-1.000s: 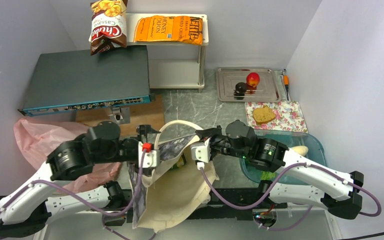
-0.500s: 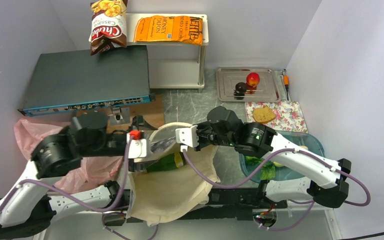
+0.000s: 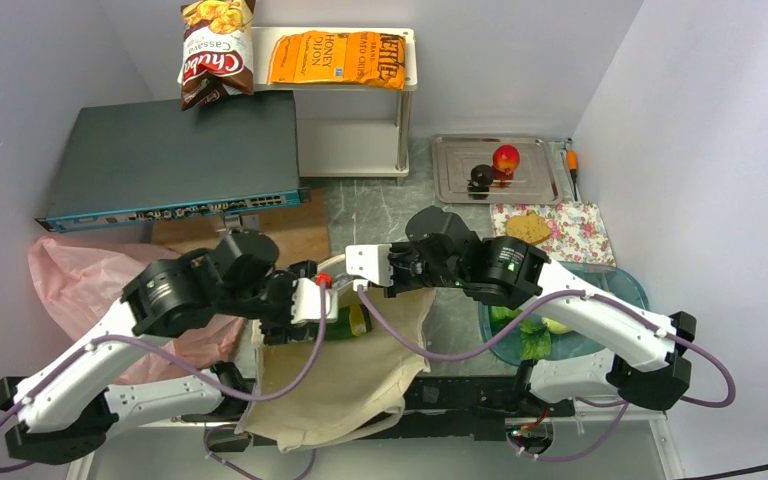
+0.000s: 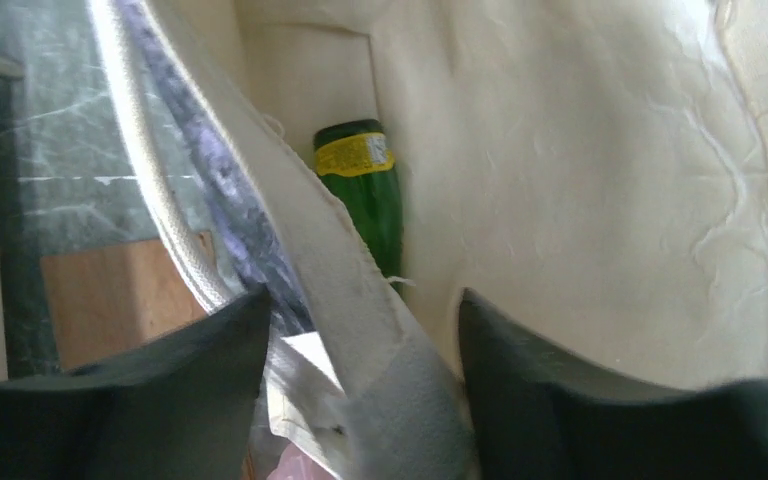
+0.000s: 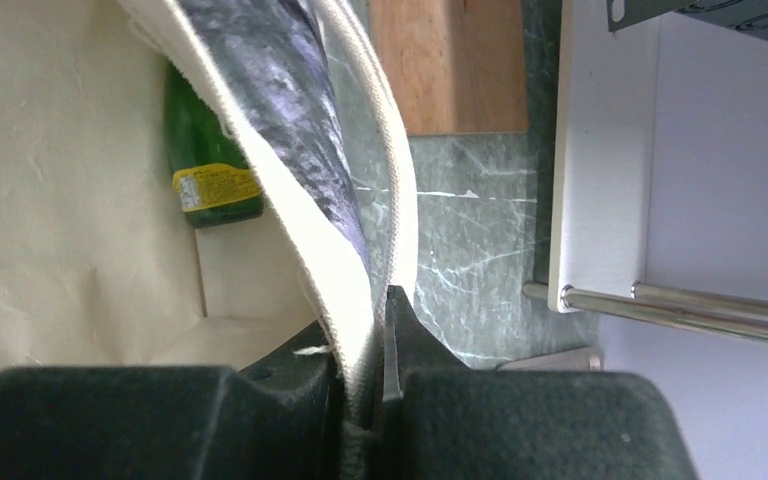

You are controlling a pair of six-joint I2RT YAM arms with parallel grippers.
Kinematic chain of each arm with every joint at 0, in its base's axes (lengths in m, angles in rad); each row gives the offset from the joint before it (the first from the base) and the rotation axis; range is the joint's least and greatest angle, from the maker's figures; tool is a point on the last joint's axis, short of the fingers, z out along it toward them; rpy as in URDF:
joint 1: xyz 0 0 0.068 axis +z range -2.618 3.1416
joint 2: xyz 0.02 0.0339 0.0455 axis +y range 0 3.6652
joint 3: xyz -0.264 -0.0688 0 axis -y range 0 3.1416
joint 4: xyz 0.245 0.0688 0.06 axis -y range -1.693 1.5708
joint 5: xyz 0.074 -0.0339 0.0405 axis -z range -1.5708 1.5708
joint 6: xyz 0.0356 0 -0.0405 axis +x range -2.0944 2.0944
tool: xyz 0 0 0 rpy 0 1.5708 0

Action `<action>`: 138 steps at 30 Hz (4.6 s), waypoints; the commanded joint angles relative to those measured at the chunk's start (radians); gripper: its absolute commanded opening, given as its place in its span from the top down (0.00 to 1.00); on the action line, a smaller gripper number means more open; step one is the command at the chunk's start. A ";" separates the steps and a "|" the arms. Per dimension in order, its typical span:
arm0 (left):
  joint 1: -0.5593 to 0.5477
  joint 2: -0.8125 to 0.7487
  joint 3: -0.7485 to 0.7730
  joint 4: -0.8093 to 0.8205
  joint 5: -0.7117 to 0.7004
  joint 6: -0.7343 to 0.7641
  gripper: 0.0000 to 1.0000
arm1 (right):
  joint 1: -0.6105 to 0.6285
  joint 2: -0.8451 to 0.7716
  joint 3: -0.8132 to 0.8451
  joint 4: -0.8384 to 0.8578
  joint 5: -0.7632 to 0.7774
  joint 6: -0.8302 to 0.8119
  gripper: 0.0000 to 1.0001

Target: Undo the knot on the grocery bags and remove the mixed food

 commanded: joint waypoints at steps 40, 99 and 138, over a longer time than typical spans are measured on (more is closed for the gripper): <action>0.312 -0.116 -0.016 0.262 0.294 -0.324 1.00 | 0.198 0.356 -0.186 0.247 0.076 0.053 0.32; 0.368 -0.067 -0.073 0.322 0.215 -0.371 1.00 | 0.062 0.030 -0.398 0.435 -0.082 -0.011 1.00; 0.107 -0.144 -0.045 0.319 0.199 0.119 0.18 | -0.132 -0.072 -0.201 0.429 -0.343 0.629 1.00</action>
